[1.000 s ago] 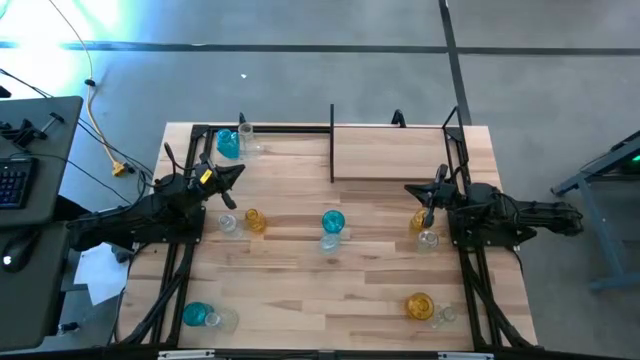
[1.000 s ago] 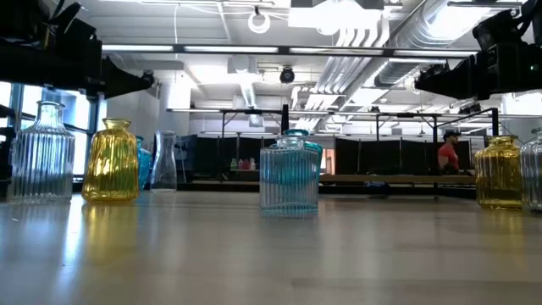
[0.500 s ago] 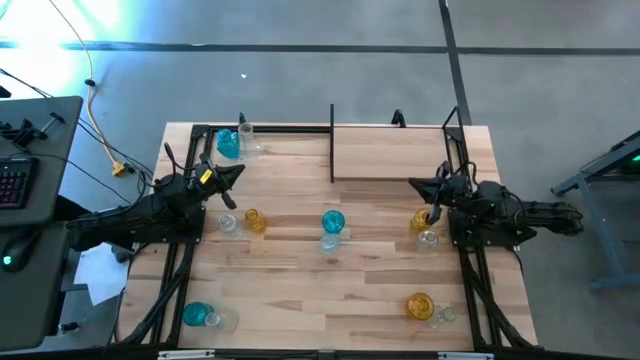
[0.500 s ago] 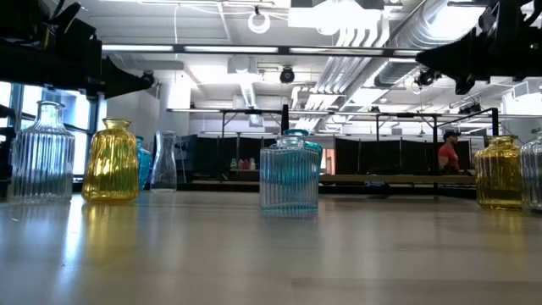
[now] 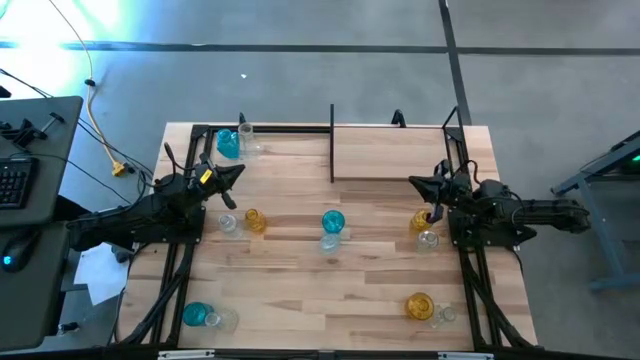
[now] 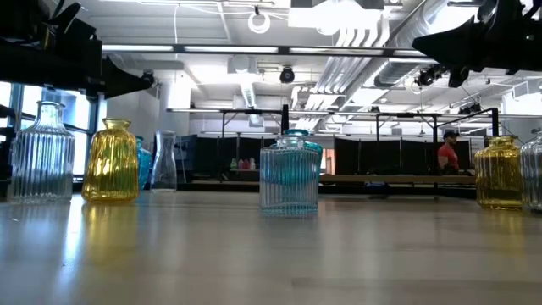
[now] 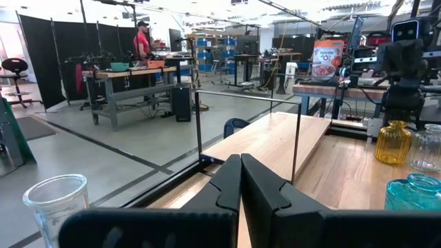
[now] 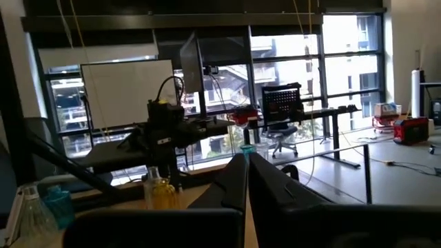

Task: Sort vases onto shelf
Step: Put the transparent vase on the shelf

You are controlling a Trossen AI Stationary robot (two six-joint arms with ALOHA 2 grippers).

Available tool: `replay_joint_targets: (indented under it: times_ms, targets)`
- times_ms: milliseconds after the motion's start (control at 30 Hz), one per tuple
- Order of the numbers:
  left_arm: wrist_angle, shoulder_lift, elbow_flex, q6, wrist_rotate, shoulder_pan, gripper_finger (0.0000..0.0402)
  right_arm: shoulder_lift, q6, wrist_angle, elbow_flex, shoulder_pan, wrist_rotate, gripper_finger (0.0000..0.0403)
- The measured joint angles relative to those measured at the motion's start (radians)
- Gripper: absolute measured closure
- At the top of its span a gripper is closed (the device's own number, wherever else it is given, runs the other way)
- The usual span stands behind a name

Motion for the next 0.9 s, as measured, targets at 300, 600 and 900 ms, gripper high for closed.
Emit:
replay_joint_targets:
  times_ms: [300, 600, 900]
  targets:
    - [0.000, 0.000, 0.000, 0.000, 0.000, 0.000, 0.0402, 0.215, -0.001, 0.205, 0.001, 0.000, -0.005, 0.0402]
    - [0.000, 0.000, 0.000, 0.000, 0.000, 0.000, 0.0401, 0.351, -0.053, 0.379, 0.004, 0.000, -0.004, 0.0402]
    - [0.000, 0.000, 0.000, 0.000, 0.000, 0.000, 0.0401, 0.453, -0.070, 0.094, 0.203, 0.008, 0.039, 0.0402]
